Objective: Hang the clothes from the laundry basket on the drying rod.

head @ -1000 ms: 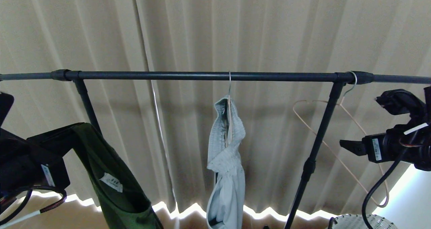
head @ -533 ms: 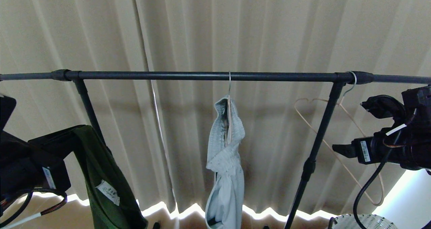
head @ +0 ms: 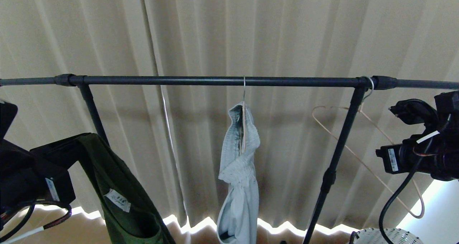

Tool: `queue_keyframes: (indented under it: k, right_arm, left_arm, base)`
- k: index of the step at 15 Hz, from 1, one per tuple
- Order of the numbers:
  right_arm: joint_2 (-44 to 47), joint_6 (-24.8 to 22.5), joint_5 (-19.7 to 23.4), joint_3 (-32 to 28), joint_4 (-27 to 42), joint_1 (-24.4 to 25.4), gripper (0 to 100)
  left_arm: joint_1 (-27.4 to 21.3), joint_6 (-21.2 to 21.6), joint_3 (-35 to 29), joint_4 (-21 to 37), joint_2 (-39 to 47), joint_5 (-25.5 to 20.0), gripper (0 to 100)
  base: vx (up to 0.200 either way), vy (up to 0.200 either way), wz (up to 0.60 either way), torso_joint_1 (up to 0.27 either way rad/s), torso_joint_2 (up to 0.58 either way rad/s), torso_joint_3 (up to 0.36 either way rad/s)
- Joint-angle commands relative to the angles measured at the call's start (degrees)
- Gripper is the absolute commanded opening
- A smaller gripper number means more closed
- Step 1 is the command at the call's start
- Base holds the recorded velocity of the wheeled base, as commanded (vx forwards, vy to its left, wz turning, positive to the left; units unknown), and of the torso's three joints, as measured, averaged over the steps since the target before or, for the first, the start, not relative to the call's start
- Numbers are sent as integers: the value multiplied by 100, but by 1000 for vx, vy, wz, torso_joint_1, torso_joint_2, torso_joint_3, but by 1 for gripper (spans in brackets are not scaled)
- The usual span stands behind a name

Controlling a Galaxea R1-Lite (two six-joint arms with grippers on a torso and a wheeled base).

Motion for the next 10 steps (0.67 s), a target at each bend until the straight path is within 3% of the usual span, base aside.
queue_keyframes:
  k: [1,10]
  right_arm:
    - [-53,0,3,2,-9,-5,0]
    - [-853,17,3,55,-88,-13,0]
  left_arm:
    - [0,10,-13,-3,2,2,0]
    - [18,72,13,-3,-7,2,0]
  base:
    - [0,0,0,0,0,0]
    - [0,0,0,0,0,0]
